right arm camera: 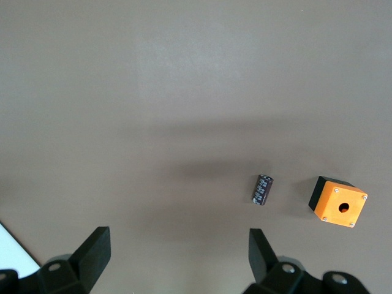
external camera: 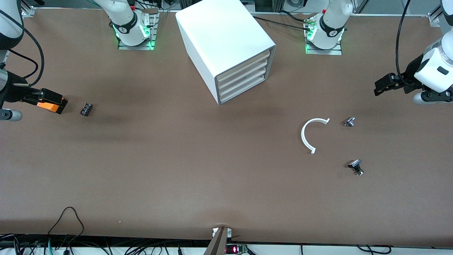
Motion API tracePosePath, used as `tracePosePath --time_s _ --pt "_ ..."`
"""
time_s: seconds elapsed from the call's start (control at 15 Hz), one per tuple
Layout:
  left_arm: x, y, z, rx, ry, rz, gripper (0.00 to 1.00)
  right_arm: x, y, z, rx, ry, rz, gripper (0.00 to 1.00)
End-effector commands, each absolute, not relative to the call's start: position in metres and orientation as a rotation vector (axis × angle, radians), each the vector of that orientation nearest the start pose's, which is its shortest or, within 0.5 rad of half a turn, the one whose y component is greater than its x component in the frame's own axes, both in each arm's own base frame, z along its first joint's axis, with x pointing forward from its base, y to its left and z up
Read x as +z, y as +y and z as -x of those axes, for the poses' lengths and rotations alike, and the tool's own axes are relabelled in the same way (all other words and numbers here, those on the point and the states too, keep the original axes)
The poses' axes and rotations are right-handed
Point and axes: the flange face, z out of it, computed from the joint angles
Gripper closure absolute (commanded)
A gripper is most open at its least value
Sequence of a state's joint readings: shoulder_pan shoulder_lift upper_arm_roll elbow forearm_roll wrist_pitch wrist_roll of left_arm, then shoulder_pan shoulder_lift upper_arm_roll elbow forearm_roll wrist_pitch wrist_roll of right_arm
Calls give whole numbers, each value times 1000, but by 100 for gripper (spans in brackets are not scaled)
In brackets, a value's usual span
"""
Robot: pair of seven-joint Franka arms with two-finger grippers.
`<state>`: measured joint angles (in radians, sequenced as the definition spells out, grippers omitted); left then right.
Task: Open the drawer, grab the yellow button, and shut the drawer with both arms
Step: 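Reach the left gripper to the white cabinet's drawer handle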
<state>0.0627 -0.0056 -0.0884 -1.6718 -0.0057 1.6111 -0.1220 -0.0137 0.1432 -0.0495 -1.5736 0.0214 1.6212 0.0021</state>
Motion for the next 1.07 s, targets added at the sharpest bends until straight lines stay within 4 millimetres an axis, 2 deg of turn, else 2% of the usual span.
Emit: tracePosePath --time_s 0.0,0.2,0.47,0.67,0.73,0.8,0.87,0.93,1.0 --pt "587 -17 -551 104 -103 3109 0 551 -34 -593 129 95 3132 0" --pt "593 -19 -566 79 -116 3118 0 552 -35 -592 127 97 3132 0" --pt "589 -23 -567 123 -102 3112 0 552 -35 -592 127 97 3132 0" --pt "561 -24 -576 250 -92 3104 0 552 -34 -593 127 95 3132 0" --pt "564 -24 -578 246 -85 3108 0 552 -34 -593 127 95 3132 0" --pt "546 -25 -584 295 -75 3104 0 552 -36 -592 127 100 3132 0" --pt "506 -25 -597 418 -79 3097 0 552 -34 -593 127 95 3132 0" --pt "500 -15 -599 482 -84 3098 0 552 -35 -592 127 97 3132 0" --pt "506 -15 -603 479 -73 3113 0 552 -36 -592 127 100 3132 0"
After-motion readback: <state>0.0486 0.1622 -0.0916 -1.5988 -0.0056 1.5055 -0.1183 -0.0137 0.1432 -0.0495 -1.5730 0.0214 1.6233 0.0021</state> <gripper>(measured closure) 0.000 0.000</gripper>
